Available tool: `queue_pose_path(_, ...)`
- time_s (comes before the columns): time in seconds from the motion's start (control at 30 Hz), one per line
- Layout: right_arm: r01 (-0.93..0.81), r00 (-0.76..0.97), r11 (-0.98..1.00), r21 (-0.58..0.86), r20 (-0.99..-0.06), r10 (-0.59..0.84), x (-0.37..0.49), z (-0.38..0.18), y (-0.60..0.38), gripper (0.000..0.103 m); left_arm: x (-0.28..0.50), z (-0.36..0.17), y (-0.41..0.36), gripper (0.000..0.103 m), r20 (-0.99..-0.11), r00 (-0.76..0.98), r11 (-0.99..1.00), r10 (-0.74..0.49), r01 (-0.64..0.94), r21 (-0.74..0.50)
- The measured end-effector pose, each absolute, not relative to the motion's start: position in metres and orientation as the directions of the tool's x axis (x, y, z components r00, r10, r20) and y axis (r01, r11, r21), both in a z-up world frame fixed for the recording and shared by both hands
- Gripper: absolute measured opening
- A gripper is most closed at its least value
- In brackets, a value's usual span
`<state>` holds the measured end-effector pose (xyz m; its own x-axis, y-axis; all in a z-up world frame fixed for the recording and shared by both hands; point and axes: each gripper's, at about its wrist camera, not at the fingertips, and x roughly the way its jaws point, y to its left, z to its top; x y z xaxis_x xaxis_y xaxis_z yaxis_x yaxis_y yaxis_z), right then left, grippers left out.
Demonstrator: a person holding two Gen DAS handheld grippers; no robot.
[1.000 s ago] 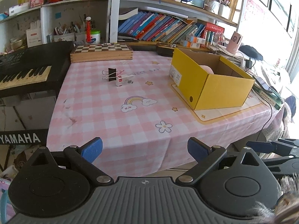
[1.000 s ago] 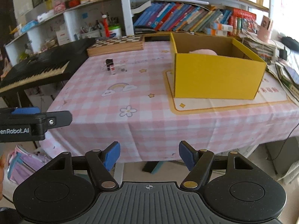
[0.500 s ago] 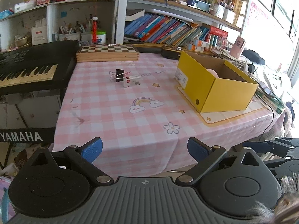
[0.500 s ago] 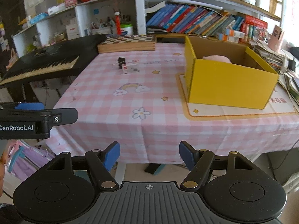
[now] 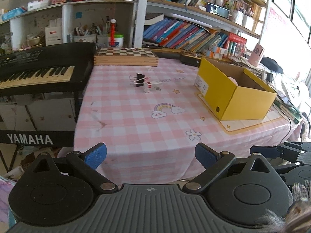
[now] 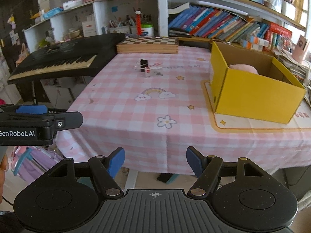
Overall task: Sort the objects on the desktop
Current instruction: 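Withdraw both tools from the box and move back over the table, then lower both tools toward the black binder clip and the small white box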
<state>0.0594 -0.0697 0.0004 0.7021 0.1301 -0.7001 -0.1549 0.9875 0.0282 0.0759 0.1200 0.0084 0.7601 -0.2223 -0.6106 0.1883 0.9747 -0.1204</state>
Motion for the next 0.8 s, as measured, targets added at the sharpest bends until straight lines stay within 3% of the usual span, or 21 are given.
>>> queue_pose_path(0.8,-0.234,0.679,0.971,0.039,-0.708,0.192,0.135,-0.006,-0.073,0.072,0.136,0.004,0.117,0.098,-0.617,0.771,0.987,-0.161,0.118,-0.110)
